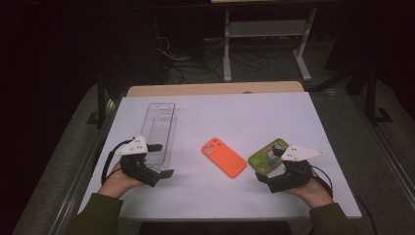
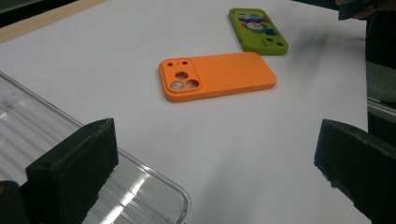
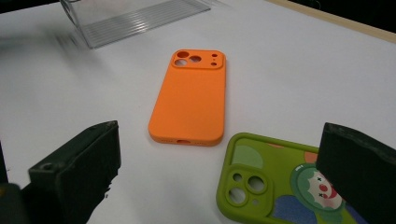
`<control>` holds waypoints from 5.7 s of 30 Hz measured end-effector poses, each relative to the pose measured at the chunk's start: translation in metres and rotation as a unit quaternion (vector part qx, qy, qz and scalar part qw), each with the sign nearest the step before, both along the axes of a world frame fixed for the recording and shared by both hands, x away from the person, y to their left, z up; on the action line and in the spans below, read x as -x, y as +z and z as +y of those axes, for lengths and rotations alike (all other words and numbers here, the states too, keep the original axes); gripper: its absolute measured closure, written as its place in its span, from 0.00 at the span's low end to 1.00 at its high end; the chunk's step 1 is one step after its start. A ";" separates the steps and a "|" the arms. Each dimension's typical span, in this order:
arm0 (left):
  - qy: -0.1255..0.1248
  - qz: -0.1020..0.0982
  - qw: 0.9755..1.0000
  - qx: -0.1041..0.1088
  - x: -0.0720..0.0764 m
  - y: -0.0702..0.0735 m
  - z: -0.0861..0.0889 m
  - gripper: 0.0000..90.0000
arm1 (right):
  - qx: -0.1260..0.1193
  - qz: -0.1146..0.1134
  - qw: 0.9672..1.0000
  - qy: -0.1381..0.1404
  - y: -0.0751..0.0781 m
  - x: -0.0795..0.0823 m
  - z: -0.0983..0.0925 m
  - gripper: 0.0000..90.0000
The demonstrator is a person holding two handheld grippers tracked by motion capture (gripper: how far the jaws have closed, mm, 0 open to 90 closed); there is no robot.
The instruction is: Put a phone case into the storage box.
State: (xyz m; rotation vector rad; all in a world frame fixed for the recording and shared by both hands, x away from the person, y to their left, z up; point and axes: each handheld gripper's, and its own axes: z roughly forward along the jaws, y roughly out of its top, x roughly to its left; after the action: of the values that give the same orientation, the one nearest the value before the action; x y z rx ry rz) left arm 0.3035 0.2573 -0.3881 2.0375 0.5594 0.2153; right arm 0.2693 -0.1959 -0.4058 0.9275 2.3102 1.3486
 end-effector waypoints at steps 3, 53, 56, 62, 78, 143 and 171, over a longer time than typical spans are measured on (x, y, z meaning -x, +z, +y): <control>-0.001 -0.002 1.000 0.000 0.000 0.000 0.000 0.00 | 0.001 -0.003 1.000 0.000 0.000 0.000 -0.001 0.00; -0.003 -0.007 1.000 0.024 0.003 0.002 0.000 0.00 | 0.081 0.061 0.995 -0.005 0.017 -0.057 0.065 0.00; -0.006 -0.010 1.000 0.027 0.003 0.003 0.000 0.00 | 0.088 0.068 0.994 -0.003 0.018 -0.063 0.073 0.00; -0.005 -0.008 1.000 0.030 0.003 0.004 0.000 0.00 | 0.096 0.083 0.992 -0.002 0.021 -0.071 0.082 0.00; -0.007 -0.007 1.000 0.026 0.003 0.004 0.000 0.00 | 0.125 0.116 0.985 0.005 0.019 -0.087 0.109 0.00; -0.006 -0.004 1.000 0.022 0.005 0.002 0.000 0.00 | 0.250 0.218 0.943 -0.009 -0.026 -0.100 0.154 0.16; 0.005 0.006 1.000 0.012 0.001 -0.001 -0.005 0.00 | 0.224 0.188 0.956 0.039 0.012 -0.103 0.103 0.17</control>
State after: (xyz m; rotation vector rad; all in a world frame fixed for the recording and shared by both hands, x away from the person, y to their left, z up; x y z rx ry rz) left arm 0.3028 0.2519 -0.3892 2.0153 0.5759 0.2022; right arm 0.3722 -0.0927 -0.3937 1.0093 2.7936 0.6529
